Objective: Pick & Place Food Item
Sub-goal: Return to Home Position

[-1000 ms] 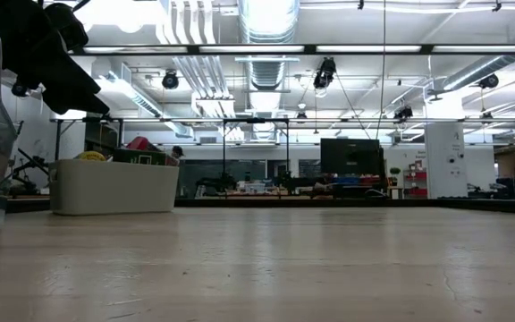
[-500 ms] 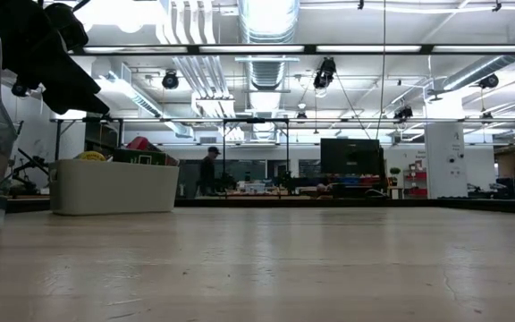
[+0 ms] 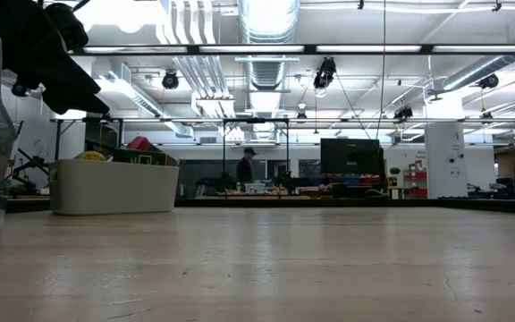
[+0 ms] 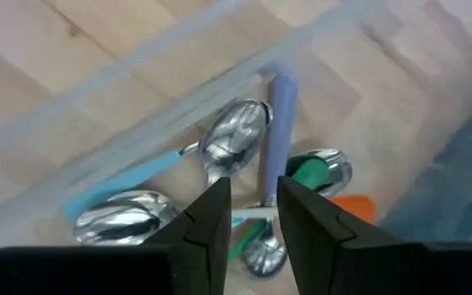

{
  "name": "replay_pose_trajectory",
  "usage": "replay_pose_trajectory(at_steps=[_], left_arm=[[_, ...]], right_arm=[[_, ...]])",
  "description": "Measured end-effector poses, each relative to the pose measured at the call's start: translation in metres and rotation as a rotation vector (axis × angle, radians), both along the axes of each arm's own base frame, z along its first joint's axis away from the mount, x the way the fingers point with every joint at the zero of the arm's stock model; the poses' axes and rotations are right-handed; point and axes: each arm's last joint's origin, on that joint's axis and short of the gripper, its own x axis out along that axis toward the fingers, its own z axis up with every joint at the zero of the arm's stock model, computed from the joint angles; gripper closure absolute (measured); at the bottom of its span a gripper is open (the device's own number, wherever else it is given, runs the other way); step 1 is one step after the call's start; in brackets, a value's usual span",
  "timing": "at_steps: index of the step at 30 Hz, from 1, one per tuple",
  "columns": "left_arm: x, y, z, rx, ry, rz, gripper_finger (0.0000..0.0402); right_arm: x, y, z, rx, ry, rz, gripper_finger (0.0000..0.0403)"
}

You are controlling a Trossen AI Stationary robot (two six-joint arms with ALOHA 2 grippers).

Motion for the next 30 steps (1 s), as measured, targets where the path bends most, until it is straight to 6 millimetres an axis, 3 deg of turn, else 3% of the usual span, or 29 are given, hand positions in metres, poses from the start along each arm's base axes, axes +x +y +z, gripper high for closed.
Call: replay_pose_trajectory(at_steps=[10, 17, 24, 30], left_arm=[[0.000, 0.000, 0.000, 0.000, 0.000, 0.000, 0.0116], [0.000, 0.000, 0.000, 0.000, 0.000, 0.000, 0.0116], [0.000, 0.000, 0.000, 0.000, 0.000, 0.000, 0.0116], [0.000, 0.000, 0.000, 0.000, 0.000, 0.000, 0.0116]], right_arm=[[0.010, 0.005, 0.041, -0.056, -0.137, 0.132, 0.0306], [0.022, 0.004, 0.066, -0.303, -0.411, 0.300, 0.0306], [0.038, 0.003, 0.076, -0.455, -0.512, 0.487, 0.0313], [0.058, -0.009, 0.074, -0.515, -0.523, 0.556, 0.0367]])
